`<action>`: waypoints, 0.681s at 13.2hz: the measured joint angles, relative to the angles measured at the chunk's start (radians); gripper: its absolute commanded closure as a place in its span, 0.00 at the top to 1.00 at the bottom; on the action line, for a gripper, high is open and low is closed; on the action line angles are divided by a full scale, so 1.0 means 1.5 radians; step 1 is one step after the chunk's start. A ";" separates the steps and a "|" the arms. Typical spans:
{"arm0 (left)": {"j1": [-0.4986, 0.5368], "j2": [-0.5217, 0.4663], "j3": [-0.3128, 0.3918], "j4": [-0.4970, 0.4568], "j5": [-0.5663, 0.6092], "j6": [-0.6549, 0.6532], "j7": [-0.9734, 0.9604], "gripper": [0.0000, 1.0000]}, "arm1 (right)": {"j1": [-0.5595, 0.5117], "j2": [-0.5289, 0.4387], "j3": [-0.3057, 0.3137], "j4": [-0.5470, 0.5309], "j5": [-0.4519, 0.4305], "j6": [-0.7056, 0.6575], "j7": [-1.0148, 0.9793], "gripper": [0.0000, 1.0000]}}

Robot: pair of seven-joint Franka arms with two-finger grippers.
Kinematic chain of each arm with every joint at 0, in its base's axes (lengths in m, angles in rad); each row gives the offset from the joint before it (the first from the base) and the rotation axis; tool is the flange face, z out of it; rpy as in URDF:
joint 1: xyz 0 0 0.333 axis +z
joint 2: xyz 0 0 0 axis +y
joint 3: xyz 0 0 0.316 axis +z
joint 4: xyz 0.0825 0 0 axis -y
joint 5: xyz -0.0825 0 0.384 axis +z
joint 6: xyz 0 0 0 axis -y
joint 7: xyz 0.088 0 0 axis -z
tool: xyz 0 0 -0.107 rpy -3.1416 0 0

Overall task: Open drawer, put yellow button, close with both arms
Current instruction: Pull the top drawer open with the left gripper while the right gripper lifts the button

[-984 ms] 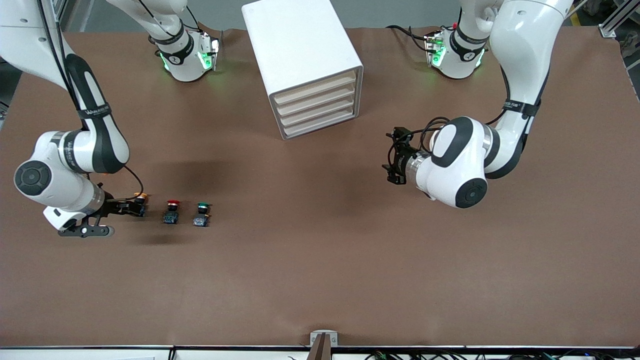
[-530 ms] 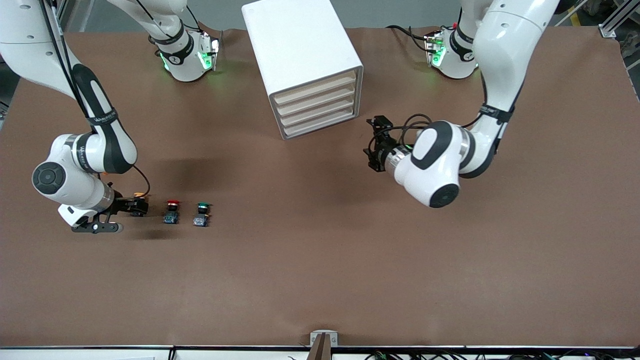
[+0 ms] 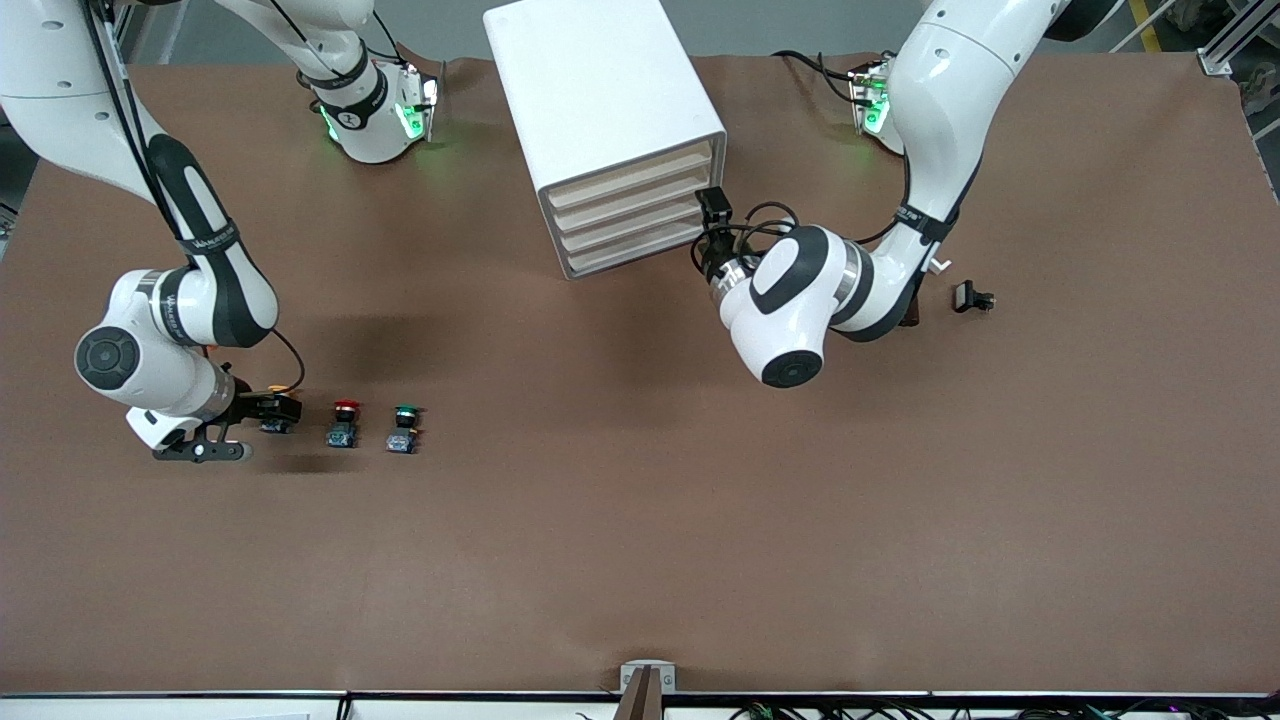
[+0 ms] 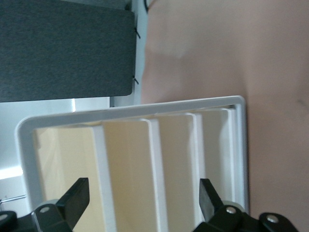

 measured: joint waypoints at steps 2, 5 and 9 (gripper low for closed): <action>-0.006 0.003 0.000 0.000 -0.023 -0.003 -0.011 0.81 | 0.000 0.008 0.000 0.000 0.000 0.003 0.000 1.00; -0.015 0.013 0.000 0.000 -0.045 -0.004 -0.012 0.72 | 0.000 0.014 0.000 0.000 0.000 0.007 0.000 0.80; -0.047 0.021 0.000 0.000 -0.072 -0.005 -0.012 0.59 | -0.011 0.015 0.000 0.000 0.000 0.002 0.000 0.48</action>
